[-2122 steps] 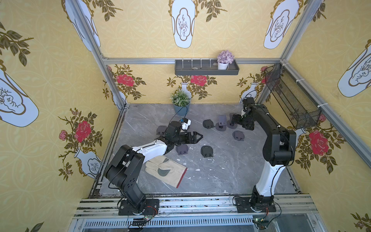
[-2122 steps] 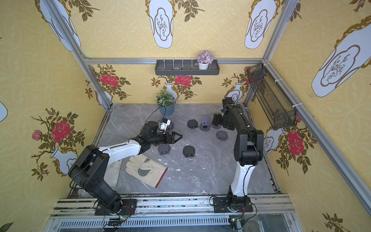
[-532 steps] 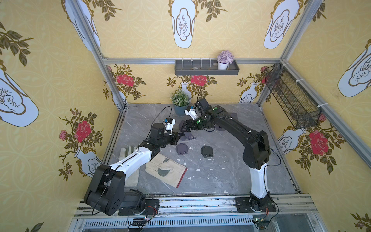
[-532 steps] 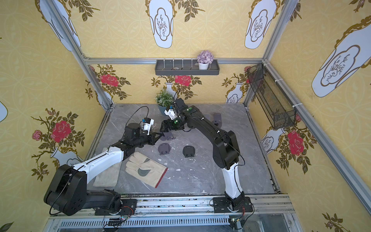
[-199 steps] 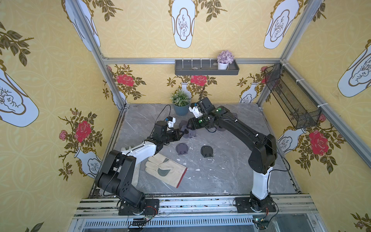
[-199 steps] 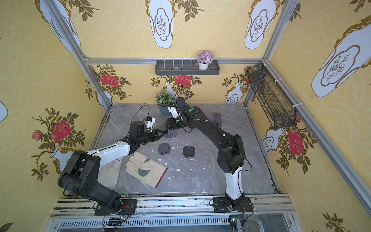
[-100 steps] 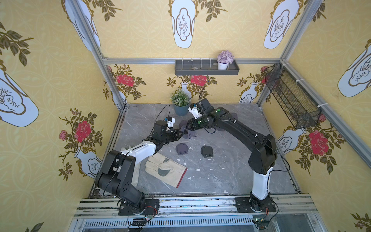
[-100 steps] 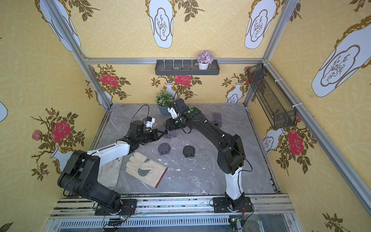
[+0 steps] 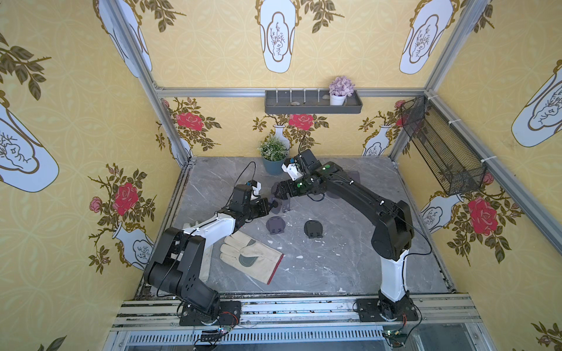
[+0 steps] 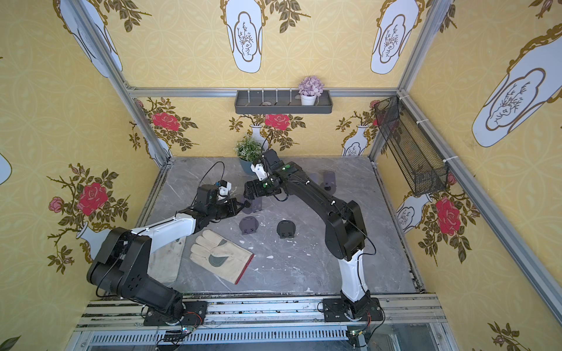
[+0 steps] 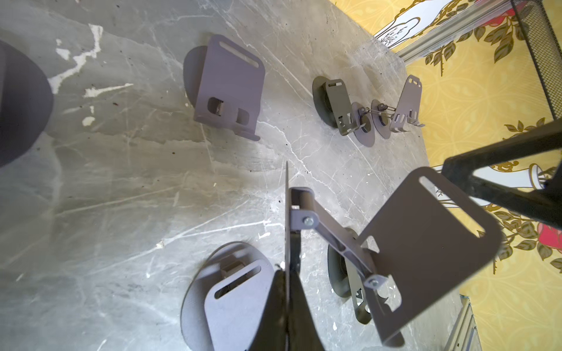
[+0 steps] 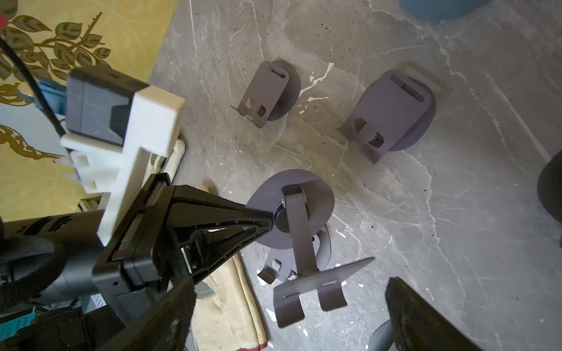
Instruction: Open the phone stand
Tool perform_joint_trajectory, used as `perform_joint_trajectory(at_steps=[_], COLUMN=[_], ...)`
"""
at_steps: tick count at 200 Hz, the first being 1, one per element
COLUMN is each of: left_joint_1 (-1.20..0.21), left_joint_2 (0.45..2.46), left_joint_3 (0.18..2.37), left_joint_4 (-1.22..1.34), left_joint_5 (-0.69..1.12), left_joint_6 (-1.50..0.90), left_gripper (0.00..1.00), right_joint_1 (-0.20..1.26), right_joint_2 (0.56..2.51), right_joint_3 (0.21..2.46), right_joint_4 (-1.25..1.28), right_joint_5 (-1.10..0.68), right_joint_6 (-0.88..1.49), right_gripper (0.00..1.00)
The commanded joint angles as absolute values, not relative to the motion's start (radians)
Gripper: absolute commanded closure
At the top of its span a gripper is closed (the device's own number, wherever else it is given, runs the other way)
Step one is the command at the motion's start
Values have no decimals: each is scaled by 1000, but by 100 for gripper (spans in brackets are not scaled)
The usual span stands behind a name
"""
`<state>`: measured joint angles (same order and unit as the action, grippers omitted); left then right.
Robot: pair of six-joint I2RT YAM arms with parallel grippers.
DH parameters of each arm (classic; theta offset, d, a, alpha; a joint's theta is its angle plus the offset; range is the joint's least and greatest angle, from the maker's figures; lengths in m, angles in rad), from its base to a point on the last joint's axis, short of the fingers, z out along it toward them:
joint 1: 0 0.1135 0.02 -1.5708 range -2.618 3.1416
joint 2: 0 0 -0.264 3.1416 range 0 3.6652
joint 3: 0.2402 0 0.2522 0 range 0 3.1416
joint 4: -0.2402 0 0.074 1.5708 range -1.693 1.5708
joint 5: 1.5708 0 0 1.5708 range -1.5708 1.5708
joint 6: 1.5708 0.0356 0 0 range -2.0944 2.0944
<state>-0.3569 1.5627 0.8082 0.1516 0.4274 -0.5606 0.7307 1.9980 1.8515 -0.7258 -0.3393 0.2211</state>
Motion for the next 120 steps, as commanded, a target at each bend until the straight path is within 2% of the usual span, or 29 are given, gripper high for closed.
perform_joint_trajectory(at_steps=[1,89,107,120], left_joint_1=[-355,-357,-357,-357], left_joint_2=[1555,1567,1568,1571], left_joint_3=[797,742,731,728], left_joint_4=[195,463,502,527], left_joint_5=[449,659,669,677], left_joint_6=[-561,-687,-714,-731], left_gripper=[100,100,100,100], right_joint_1=[726,713,717,718], right_joint_2=[2003,1975,1967,1964], right_joint_3=[1835,1761,1754,1750], right_joint_4=[-694,-624,-621,-625], right_joint_5=[-361,-406,-404,-396], right_joint_6=[230,247,244,242], right_gripper=[2,1,10,25])
